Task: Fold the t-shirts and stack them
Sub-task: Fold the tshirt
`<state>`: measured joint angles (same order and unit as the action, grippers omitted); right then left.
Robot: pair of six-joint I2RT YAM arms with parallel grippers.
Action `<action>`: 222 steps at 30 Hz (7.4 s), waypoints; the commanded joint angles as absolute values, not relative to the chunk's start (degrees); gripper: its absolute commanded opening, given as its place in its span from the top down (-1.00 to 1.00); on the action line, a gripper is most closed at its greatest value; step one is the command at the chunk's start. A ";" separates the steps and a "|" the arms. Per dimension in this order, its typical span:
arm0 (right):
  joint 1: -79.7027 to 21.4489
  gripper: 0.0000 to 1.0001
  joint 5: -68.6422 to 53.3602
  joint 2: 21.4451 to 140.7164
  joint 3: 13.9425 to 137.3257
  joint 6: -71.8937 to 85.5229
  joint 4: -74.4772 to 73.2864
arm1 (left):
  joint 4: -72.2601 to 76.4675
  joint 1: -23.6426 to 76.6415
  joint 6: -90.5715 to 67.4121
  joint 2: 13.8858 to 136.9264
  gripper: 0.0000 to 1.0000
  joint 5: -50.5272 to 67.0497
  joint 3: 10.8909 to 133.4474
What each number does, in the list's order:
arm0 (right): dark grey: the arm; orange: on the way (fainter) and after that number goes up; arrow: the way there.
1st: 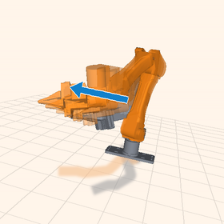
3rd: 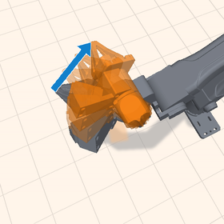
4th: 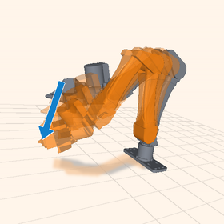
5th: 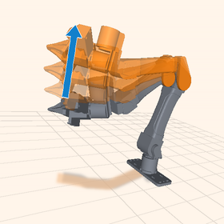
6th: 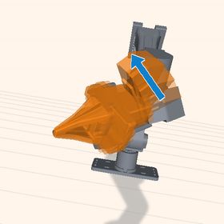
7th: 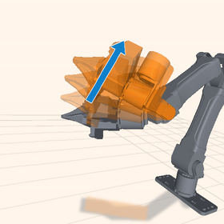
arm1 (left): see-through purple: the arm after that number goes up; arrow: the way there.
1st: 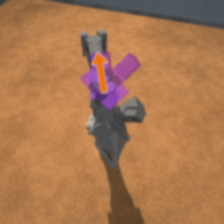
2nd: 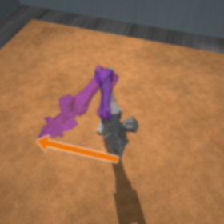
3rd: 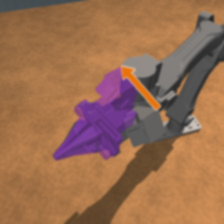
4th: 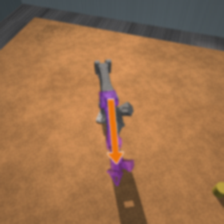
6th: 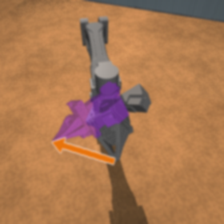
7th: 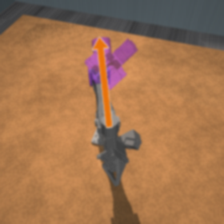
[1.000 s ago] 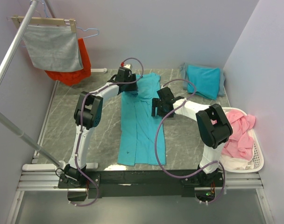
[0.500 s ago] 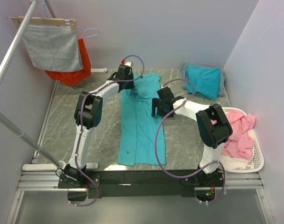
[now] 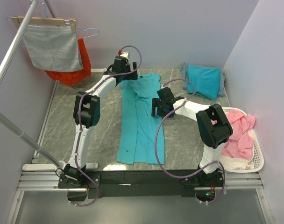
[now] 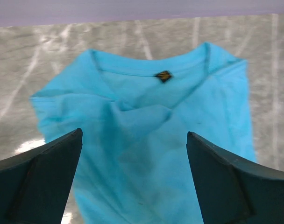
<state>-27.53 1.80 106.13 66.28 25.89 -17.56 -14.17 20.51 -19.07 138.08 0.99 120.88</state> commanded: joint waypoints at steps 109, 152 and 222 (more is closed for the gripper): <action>-32.17 -0.71 10.89 93.96 55.54 28.75 -9.40 | -3.79 12.66 -30.23 136.86 -0.99 35.76 123.59; -32.08 -0.74 0.26 90.09 56.78 27.16 -12.57 | 3.34 25.05 -27.77 128.15 -0.99 24.09 87.63; -26.11 -0.79 -3.15 110.11 87.94 16.43 -18.80 | -10.82 18.28 -28.92 119.78 -0.99 14.66 94.82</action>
